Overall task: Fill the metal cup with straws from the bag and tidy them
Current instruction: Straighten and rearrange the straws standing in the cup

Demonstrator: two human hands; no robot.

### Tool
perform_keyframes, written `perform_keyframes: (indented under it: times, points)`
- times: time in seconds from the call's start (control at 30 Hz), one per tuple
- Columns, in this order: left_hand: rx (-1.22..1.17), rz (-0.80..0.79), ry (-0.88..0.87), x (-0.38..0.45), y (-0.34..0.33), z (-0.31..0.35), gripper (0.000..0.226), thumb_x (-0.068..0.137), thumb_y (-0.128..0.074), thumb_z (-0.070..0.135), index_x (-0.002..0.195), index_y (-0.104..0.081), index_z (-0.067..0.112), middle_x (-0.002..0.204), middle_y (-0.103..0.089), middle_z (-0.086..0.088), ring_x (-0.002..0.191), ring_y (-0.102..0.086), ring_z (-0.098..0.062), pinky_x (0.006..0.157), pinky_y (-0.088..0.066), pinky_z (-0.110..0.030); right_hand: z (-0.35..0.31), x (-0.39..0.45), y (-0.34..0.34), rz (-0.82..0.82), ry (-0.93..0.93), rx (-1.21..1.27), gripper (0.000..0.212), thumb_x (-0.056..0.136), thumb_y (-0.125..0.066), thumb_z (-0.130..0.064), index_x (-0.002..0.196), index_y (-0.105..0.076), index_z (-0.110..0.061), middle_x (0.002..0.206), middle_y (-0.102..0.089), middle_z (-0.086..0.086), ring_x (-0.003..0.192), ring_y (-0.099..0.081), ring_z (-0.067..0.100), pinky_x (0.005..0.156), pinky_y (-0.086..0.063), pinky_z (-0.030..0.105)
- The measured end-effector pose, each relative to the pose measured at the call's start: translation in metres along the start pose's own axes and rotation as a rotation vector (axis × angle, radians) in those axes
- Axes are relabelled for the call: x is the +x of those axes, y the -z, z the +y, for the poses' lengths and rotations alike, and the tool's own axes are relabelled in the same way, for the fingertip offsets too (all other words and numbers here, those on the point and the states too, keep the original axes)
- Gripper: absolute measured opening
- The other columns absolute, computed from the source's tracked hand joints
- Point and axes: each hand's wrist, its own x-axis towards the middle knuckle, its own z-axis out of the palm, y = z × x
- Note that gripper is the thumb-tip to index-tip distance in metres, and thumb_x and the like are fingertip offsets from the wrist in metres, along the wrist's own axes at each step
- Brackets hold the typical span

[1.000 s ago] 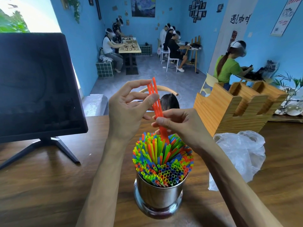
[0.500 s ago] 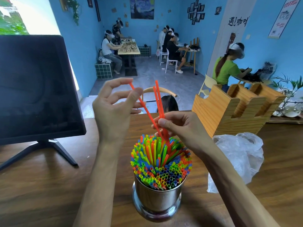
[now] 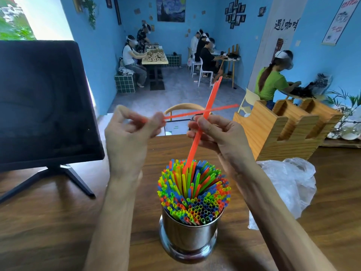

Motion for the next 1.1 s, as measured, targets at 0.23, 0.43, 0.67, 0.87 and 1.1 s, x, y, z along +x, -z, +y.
perform_keyframes:
  times: [0.23,0.43,0.67,0.87,1.1]
  points:
    - [0.313,-0.378,0.135,-0.011,-0.003,-0.006,0.039,0.070,-0.091,0.013,0.067,-0.052,0.019,0.070,-0.077,-0.001,0.060,-0.069,-0.005,0.060,-0.050,-0.013,-0.009,0.001,-0.009,-0.012,0.107,0.050,0.023,0.084,-0.073,-0.025,0.101,-0.076,-0.010,0.097,-0.078,0.010,0.086,-0.077,0.026,0.072,-0.060,0.031]
    - [0.332,-0.395,0.066,-0.004,-0.014,0.000,0.019,0.081,-0.086,0.020,0.086,-0.070,0.028,0.074,-0.068,0.012,0.067,-0.059,-0.004,0.066,-0.049,-0.015,-0.010,-0.003,-0.011,-0.008,0.229,-0.242,0.008,0.095,-0.067,-0.012,0.100,-0.073,-0.014,0.084,-0.077,0.004,0.077,-0.077,0.021,0.068,-0.061,0.028]
    - [0.162,-0.298,-0.025,0.011,-0.027,0.017,0.017,0.088,-0.080,0.020,0.085,-0.081,0.037,0.075,-0.074,0.013,0.061,-0.060,-0.001,0.055,-0.049,-0.016,-0.009,-0.012,-0.011,-0.175,0.172,-0.393,0.010,0.095,-0.069,-0.018,0.104,-0.074,-0.017,0.089,-0.079,0.005,0.075,-0.078,0.025,0.069,-0.062,0.030]
    - [0.173,-0.352,0.057,0.008,-0.025,0.014,0.009,0.071,-0.082,0.032,0.080,-0.081,0.032,0.071,-0.076,0.006,0.060,-0.066,-0.003,0.053,-0.053,-0.016,-0.010,-0.013,-0.009,-0.194,0.110,-0.319,0.019,0.087,-0.072,-0.032,0.102,-0.076,-0.021,0.091,-0.079,0.007,0.076,-0.078,0.029,0.069,-0.063,0.034]
    - [0.142,-0.353,0.075,0.012,-0.028,0.022,0.017,0.070,-0.081,0.036,0.085,-0.081,0.028,0.078,-0.077,0.004,0.063,-0.065,-0.004,0.061,-0.054,-0.018,-0.005,-0.014,-0.006,-0.223,0.110,-0.398,0.020,0.086,-0.078,-0.034,0.101,-0.079,-0.020,0.090,-0.079,0.006,0.080,-0.078,0.026,0.070,-0.064,0.034]
